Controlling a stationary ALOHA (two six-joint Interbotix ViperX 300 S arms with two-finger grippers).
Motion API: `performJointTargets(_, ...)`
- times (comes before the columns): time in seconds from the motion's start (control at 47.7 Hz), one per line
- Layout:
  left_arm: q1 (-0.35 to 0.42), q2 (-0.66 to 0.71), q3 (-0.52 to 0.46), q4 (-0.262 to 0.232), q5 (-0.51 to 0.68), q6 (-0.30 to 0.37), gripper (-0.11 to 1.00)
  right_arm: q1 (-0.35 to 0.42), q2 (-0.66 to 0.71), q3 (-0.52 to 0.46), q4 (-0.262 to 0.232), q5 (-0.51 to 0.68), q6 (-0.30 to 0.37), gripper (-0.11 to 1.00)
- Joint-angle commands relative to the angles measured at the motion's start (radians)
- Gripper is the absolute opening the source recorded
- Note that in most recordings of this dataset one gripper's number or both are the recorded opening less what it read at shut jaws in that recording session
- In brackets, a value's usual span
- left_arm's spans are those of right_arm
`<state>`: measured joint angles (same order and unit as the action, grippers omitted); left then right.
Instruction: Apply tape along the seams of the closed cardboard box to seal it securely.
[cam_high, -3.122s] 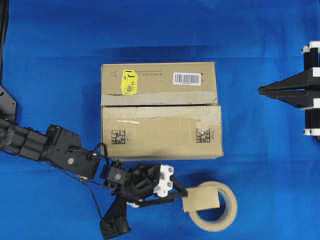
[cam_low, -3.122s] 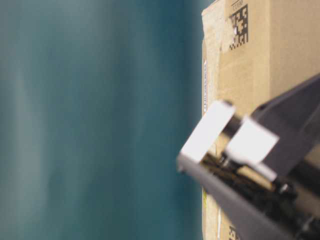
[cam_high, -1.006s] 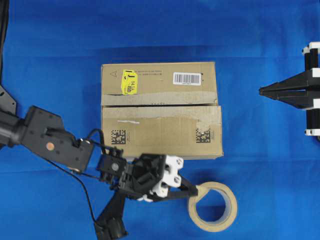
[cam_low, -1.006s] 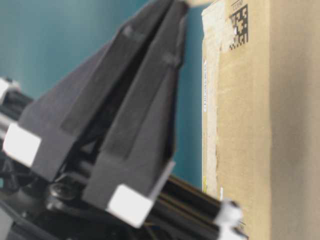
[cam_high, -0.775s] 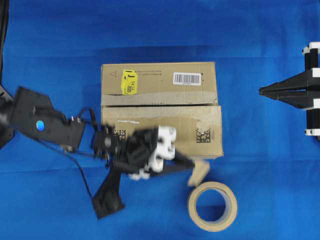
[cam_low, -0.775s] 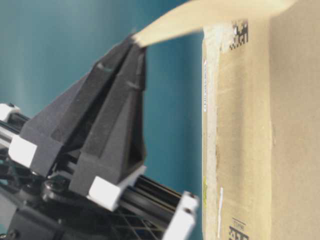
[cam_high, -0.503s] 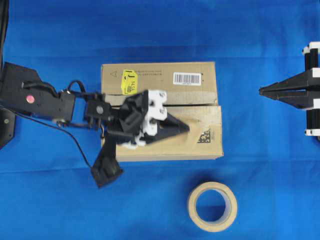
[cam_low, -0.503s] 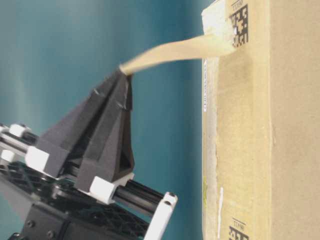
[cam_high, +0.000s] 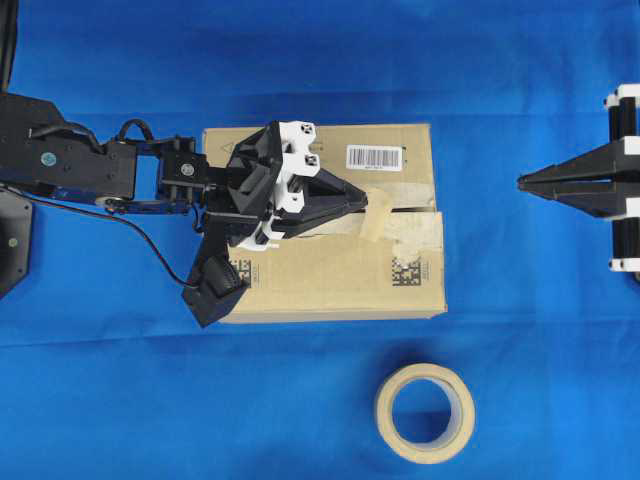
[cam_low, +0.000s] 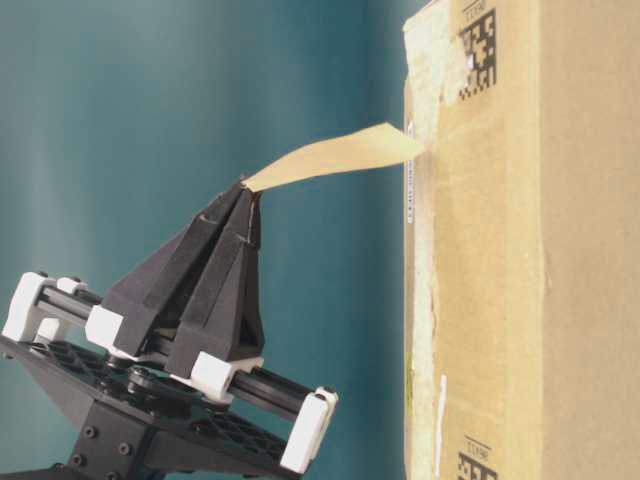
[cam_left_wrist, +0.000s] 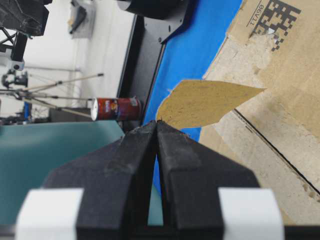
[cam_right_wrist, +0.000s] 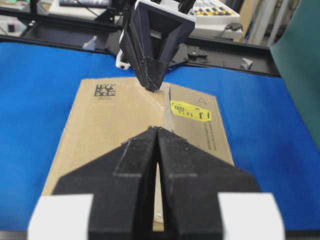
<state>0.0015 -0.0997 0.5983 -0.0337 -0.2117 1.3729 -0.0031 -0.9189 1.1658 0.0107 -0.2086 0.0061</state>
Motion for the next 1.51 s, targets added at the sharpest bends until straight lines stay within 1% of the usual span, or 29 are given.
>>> performJointTargets(0.0, 0.008, -0.029, -0.005, 0.002, -0.002, -0.003, 0.01, 0.0, 0.003, -0.031, 0.003, -0.005, 0.002, 0.0)
performJointTargets(0.482, 0.02, -0.097, 0.106, 0.0, 0.008, -0.017, 0.0, 0.0, 0.017, -0.029, 0.003, -0.008, 0.0, 0.0)
performJointTargets(0.838, 0.021, -0.091, 0.158, -0.002, 0.031, -0.018, 0.01, 0.0, 0.043, -0.031, 0.005, -0.026, 0.002, 0.0)
performJointTargets(1.131, 0.021, -0.086, 0.176, -0.003, 0.054, -0.018, 0.0, 0.0, 0.101, -0.031, 0.026, -0.077, 0.002, 0.0)
performJointTargets(1.341, 0.021, -0.084, 0.184, -0.003, 0.091, -0.018, 0.01, 0.0, 0.147, -0.046, 0.061, -0.097, 0.002, 0.0)
performJointTargets(1.488, 0.023, -0.084, 0.184, -0.003, 0.11, -0.02, 0.01, 0.0, 0.184, -0.063, 0.075, -0.101, 0.002, 0.0)
